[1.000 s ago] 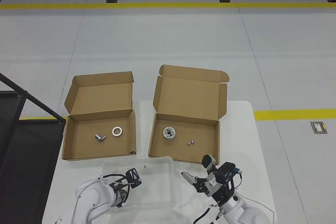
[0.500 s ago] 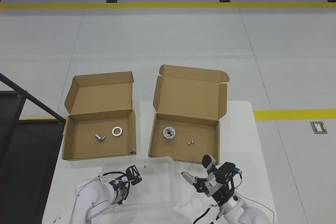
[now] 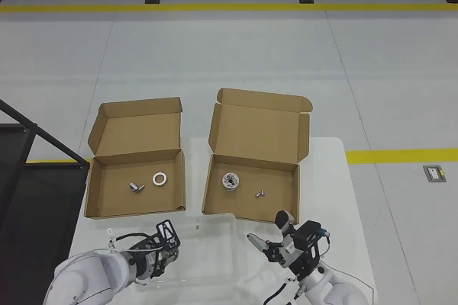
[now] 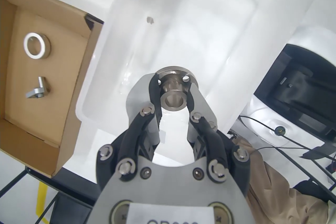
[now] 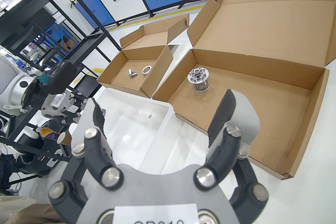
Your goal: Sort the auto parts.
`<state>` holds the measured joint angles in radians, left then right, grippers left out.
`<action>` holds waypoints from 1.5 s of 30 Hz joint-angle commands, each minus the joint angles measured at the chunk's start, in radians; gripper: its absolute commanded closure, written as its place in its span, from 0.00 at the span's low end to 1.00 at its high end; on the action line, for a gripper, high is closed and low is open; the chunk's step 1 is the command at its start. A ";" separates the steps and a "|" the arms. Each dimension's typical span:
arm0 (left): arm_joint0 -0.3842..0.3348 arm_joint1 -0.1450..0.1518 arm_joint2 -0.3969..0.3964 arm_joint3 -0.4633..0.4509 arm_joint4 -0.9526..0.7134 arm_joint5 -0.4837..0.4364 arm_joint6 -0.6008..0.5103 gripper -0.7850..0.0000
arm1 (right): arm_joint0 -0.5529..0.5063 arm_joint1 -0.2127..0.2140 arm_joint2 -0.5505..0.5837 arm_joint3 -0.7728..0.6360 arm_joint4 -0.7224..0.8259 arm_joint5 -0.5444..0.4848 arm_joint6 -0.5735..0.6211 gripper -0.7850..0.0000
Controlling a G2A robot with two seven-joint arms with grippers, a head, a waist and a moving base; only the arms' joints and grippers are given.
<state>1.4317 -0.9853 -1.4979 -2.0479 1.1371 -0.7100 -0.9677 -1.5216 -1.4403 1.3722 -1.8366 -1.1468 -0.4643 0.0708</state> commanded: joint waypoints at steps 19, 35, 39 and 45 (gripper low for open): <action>0.017 0.000 -0.055 0.011 -0.091 0.057 0.167 1.00 | 0.000 0.000 0.000 0.000 0.000 0.000 0.000 0.00; -0.104 0.059 -0.203 0.215 -0.971 -0.298 0.156 1.00 | 0.000 0.000 0.000 0.000 0.000 0.000 0.000 0.00; -0.157 0.104 -0.138 0.250 -1.096 -0.302 0.160 1.00 | 0.000 0.000 0.000 0.000 0.000 0.000 0.000 0.00; -0.214 0.160 -0.132 0.309 -1.086 -0.277 0.135 1.00 | 0.000 0.000 0.000 0.000 0.000 0.000 0.000 0.00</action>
<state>1.2251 -0.8323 -1.6153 -1.7493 0.0307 -0.9986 -0.8219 -1.5216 -1.4403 1.3722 -1.8366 -1.1468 -0.4643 0.0708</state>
